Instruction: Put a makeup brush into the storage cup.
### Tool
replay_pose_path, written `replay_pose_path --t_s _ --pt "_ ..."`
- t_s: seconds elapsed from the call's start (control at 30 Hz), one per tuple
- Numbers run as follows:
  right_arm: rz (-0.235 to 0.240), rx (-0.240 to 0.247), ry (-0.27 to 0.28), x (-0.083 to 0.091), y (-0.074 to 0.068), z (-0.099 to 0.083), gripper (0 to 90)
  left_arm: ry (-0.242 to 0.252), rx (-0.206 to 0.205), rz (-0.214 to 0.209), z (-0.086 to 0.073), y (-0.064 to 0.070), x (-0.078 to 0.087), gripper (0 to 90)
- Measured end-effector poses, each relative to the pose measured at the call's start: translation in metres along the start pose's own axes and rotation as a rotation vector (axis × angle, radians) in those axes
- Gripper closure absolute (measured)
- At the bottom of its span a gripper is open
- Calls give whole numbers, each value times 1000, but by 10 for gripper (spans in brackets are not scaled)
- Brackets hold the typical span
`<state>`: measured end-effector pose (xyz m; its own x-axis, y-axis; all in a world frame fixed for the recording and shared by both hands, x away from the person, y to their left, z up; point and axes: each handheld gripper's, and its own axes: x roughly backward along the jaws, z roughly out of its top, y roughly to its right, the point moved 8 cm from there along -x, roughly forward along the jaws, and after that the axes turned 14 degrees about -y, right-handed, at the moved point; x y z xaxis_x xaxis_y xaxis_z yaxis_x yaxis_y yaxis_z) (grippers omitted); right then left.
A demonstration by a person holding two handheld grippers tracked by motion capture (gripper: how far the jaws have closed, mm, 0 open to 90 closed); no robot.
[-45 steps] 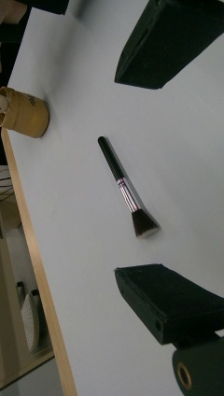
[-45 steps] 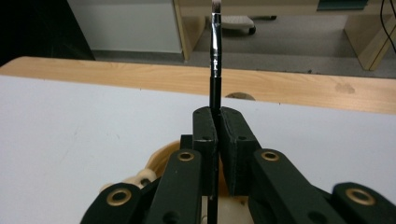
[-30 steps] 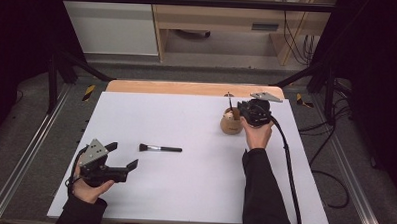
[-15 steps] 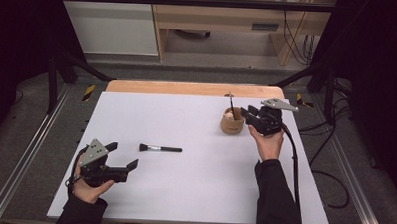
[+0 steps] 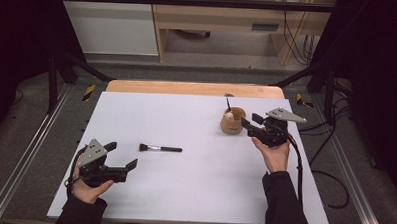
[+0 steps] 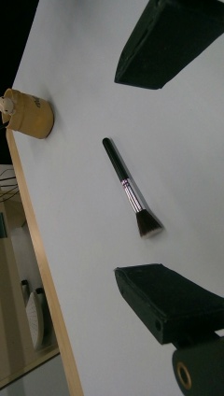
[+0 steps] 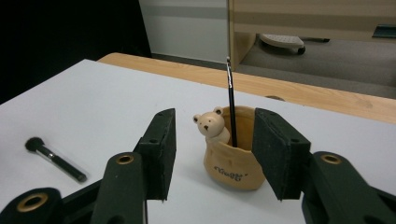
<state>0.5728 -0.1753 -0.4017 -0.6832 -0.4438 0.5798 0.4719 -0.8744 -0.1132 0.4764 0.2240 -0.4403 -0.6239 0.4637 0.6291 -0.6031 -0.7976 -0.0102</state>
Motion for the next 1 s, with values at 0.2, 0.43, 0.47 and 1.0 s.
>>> replay_pose_path --t_s 0.2,0.43,0.47,1.0 --pt "16 9 5 9 -4 -9 443 0 2 0 0 0 0 60" --pt "33 20 26 22 -8 -20 360 -1 2 1 0 1 0 58" --pt "33 19 29 24 -9 -21 347 -1 2 0 0 1 0 58" --pt "68 67 36 41 -23 -46 225 -1 5 1 0 0 0 58"
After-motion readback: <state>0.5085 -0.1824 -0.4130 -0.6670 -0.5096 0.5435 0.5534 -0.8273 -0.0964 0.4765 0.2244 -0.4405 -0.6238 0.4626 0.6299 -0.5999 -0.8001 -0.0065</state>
